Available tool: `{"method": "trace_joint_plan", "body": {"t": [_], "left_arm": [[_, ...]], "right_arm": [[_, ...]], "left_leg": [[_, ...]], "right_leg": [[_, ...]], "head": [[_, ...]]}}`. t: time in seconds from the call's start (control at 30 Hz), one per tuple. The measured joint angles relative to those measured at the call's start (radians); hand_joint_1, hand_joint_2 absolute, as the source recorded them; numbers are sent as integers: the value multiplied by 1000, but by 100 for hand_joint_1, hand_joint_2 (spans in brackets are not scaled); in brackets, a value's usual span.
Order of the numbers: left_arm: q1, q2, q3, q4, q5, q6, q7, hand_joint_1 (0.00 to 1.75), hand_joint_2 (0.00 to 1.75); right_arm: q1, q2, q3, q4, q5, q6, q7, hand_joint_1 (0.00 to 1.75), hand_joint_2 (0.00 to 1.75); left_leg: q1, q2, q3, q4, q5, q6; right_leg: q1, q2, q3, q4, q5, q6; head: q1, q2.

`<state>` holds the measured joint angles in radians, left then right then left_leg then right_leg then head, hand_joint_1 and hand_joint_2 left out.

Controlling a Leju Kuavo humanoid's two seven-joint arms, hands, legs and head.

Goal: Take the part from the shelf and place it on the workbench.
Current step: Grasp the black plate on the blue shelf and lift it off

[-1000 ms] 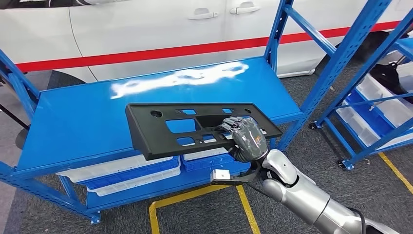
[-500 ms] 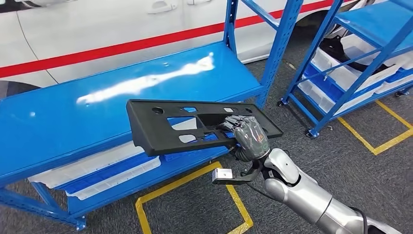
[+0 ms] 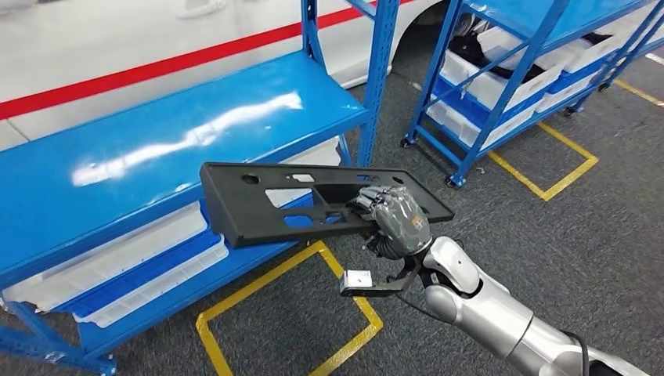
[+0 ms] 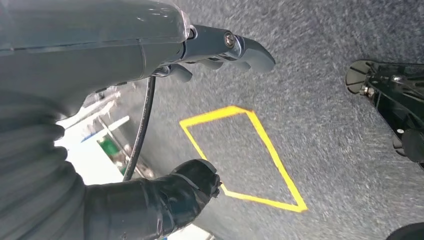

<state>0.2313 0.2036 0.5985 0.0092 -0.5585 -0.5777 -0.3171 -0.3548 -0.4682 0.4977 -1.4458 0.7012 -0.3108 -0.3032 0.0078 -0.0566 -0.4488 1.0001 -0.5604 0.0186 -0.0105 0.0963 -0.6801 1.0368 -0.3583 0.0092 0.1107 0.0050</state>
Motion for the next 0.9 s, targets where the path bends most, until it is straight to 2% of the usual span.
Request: {"method": "trace_joint_plan", "body": {"t": [0.03, 0.07, 0.1, 0.13, 0.17, 0.2, 0.23, 0.27, 0.3, 0.33, 0.37, 0.4, 0.43, 0.47, 0.5, 0.53, 0.57, 0.6, 0.63, 0.67, 0.7, 0.73, 0.77, 0.8, 0.83, 0.87, 0.9], "left_arm": [[-2, 0, -1, 0, -2, 0, 0, 0, 175], [-4, 1, -2, 0, -3, 0, 0, 0, 175], [-6, 2, -4, 0, -5, -1, 0, 0, 175], [-9, 2, -6, 0, -6, -2, 0, 0, 175], [-10, 3, -7, 0, -7, -2, 0, 0, 175], [-10, 3, -9, 1, -9, -3, 0, 0, 175], [-10, 4, -9, 1, -9, -3, 0, 0, 175], [-11, 5, -9, 1, -10, -4, 0, 0, 175], [-12, 5, -10, 1, -11, -4, 0, 0, 175], [-13, 6, -10, 0, -12, -4, 0, 0, 175], [-14, 6, -10, 0, -13, -5, 1, 0, 175], [-14, 6, -10, 0, -15, -5, 1, 0, 175], [-14, 6, -10, 0, -16, -6, 1, 0, 175], [-16, 6, -11, 0, -18, -6, 2, 0, 175], [-18, 6, -11, 0, -18, -6, 2, 0, 175], [-21, 7, -11, 0, -20, -7, 2, 0, 175], [-24, 7, -12, 1, -21, -7, 2, 0, 175], [-25, 8, -12, 1, -23, -8, 2, 0, 175], [-24, 8, -12, 1, -25, -8, 2, 0, 175], [-23, 8, -12, 1, -27, -9, 2, 0, 175], [-22, 8, -12, 1, -29, -9, 2, 0, 175], [-22, 9, -12, 1, -30, -9, 2, 0, 175], [-23, 9, -12, 1, -31, -9, 3, 0, 175], [-24, 9, -12, 1, -32, -9, 3, 0, 175], [-24, 10, -12, 1, -33, -9, 3, 0, 175], [-25, 10, -12, 1, -33, -9, 3, 0, 175], [-25, 11, -12, 1, -34, -9, 3, 0, 175]], "right_arm": [[-1, 0, 1, 1, 0, 2, 0, 171, 175], [-2, 0, 2, 3, 0, 4, 0, 171, 175], [-3, 0, 4, 5, -1, 6, 0, 171, 175], [-5, 1, 6, 7, -1, 8, 0, 171, 175], [-8, 2, 10, 9, -2, 10, 0, 171, 175], [-10, 4, 13, 11, -2, 13, 0, 171, 175], [-12, 5, 17, 13, -3, 17, 0, 171, 175], [-12, 5, 21, 15, -3, 19, 0, 171, 175], [-12, 6, 23, 17, -3, 20, 0, 171, 175], [-13, 6, 25, 18, -3, 20, 0, 171, 175], [-16, 7, 26, 18, -3, 20, 0, 171, 175], [-21, 7, 27, 18, -3, 20, 0, 171, 175], [-26, 8, 27, 18, -4, 21, 0, 171, 175], [-30, 9, 27, 18, -5, 22, 0, 171, 175], [-33, 9, 27, 18, -6, 23, 0, 171, 175], [-35, 10, 27, 19, -8, 25, 0, 171, 175], [-37, 10, 29, 20, -11, 28, 0, 171, 175], [-39, 12, 31, 21, -14, 33, 0, 171, 175], [-42, 14, 34, 22, -18, 36, 0, 171, 175], [-44, 17, 37, 23, -21, 39, 0, 171, 175], [-45, 19, 39, 24, -22, 41, 0, 171, 175], [-45, 21, 41, 25, -23, 41, 0, 171, 175], [-45, 23, 44, 26, -23, 42, 0, 171, 175], [-45, 24, 45, 26, -23, 42, 0, 171, 175], [-45, 24, 47, 26, -23, 43, 0, 171, 175], [-46, 25, 48, 26, -23, 43, 0, 171, 175], [-46, 25, 48, 26, -23, 43, 0, 171, 175]], "left_leg": [[1, 14, -9, -1, 9, 7], [1, 27, -20, -1, 21, 14], [2, 41, -35, -3, 34, 22], [1, 55, -51, -3, 47, 27], [-3, 68, -66, -2, 60, 31], [-7, 82, -81, -1, 71, 34], [-10, 95, -97, 0, 83, 35], [-13, 108, -113, 3, 92, 35], [-15, 120, -130, 7, 102, 34], [-17, 131, -146, 11, 111, 32], [-19, 142, -158, 16, 118, 29], [-21, 153, -167, 20, 125, 25], [-21, 164, -172, 21, 132, 21], [-19, 176, -174, 20, 139, 15], [-17, 187, -174, 18, 146, 9], [-12, 184, -176, 20, 147, 2], [-9, 166, -181, 30, 134, -4], [-7, 138, -190, 58, 104, -9], [-5, 104, -206, 105, 61, -13], [-5, 81, -224, 166, 16, -15], [-5, 69, -240, 227, -18, -17], [-4, 64, -247, 268, -31, -19], [-4, 63, -236, 274, -24, -19], [-3, 60, -207, 242, -3, -20], [-1, 50, -163, 178, 23, -19], [1, 28, -119, 111, 37, -19], [3, 8, -88, 60, 47, -16]], "right_leg": [[-1, 7, -6, -1, 6, 5], [-1, 2, -15, 7, -6, 9], [-1, -14, -29, 34, -42, 12], [-2, -36, -45, 83, -96, 14], [-1, -61, -59, 147, -153, 16], [-3, -77, -67, 213, -191, 18], [-5, -86, -67, 263, -199, 20], [-5, -92, -54, 288, -183, 20], [-6, -97, -25, 278, -155, 19], [-5, -109, 23, 235, -135, 16], [-1, -127, 85, 163, -136, 12], [4, -144, 145, 81, -152, 6], [11, -156, 185, 17, -171, -2], [18, -159, 205, -24, -186, -10], [21, -152, 206, -43, -185, -20], [21, -144, 199, -48, -175, -29], [20, -135, 194, -53, -165, -39], [18, -127, 188, -57, -154, -48], [16, -118, 179, -57, -143, -55], [17, -108, 168, -55, -134, -59], [17, -97, 155, -51, -126, -61], [17, -85, 142, -47, -119, -60], [17, -72, 130, -40, -113, -58], [15, -59, 119, -33, -108, -55], [13, -46, 109, -24, -105, -52], [12, -35, 98, -15, -103, -49], [11, -24, 88, -7, -101, -44]], "head": [[0, 0], [2, 0], [3, 0], [4, 0], [5, 0], [5, 0], [5, 0], [5, 0], [5, 0], [5, 0], [5, 0], [5, 0], [5, 0], [5, 0], [5, 0], [5, 0], [5, 0], [5, 0], [5, 0], [5, 0], [4, 0], [4, 0], [4, 0], [4, 0], [4, 0], [4, 0], [4, 0]]}}
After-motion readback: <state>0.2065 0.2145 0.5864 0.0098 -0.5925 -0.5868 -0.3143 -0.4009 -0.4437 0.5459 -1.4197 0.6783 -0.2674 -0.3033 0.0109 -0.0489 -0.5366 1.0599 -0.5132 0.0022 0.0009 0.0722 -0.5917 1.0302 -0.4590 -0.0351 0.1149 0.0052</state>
